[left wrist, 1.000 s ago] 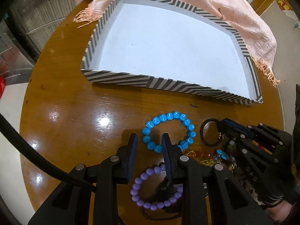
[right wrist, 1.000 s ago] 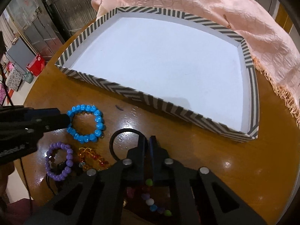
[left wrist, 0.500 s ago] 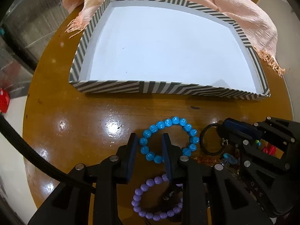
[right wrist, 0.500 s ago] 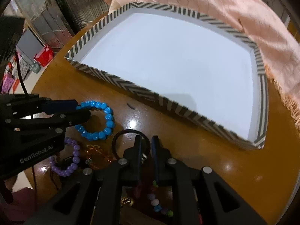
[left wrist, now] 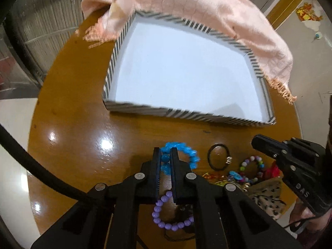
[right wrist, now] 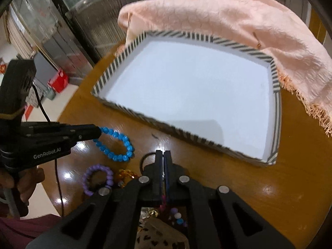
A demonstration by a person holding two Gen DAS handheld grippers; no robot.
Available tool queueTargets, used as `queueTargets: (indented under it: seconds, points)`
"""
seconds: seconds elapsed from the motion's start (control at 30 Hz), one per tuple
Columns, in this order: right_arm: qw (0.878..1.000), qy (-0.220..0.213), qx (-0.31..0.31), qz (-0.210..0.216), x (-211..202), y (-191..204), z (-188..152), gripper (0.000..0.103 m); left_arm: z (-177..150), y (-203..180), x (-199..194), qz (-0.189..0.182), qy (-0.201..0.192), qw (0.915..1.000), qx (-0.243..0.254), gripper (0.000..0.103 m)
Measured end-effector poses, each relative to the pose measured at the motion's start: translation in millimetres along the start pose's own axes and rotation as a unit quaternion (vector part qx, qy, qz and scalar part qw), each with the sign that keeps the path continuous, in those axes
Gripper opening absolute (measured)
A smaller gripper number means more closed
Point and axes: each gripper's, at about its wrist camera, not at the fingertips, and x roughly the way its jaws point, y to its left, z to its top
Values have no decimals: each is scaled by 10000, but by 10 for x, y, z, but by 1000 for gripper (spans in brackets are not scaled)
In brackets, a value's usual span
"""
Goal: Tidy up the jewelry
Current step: 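Grasp the blue beaded bracelet with the left tool while the right tool grasps the black hair tie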
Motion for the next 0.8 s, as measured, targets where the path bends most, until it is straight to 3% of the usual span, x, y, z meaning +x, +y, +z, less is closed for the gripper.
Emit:
queueTargets:
  seconds: [0.13, 0.2, 0.27, 0.33, 0.5, 0.53, 0.63, 0.8]
  points:
    - [9998, 160, -104, -41, 64, 9, -1, 2, 9, 32, -119, 62, -105, 9999, 90, 8]
    - [9985, 438, -219, -260, 189, 1, 37, 14, 1, 41, -111, 72, -93, 9999, 66, 8]
    - [9965, 628, -420, -361, 332, 46, 10, 36, -18, 51, -90, 102, -74, 9999, 51, 8]
    - [9920, 847, -718, -594, 488, 103, -17, 38, -42, 93, -79, 134, -63, 9999, 5, 8]
    - [9880, 936, -1010, -702, 591, 154, -24, 37, -100, 160, -83, 224, -42, 9995, -198, 8]
    - [9877, 922, -1057, -692, 596, 158, -22, 33, -108, 155, -87, 248, -47, 9995, -205, 8]
    - [9859, 903, -1239, -677, 600, 189, -28, 8, -136, 143, -120, 275, -130, 9992, -261, 8]
    - [9870, 977, -1198, -434, 568, 173, 31, 3, -146, 195, -183, 267, -182, 9987, -406, 8]
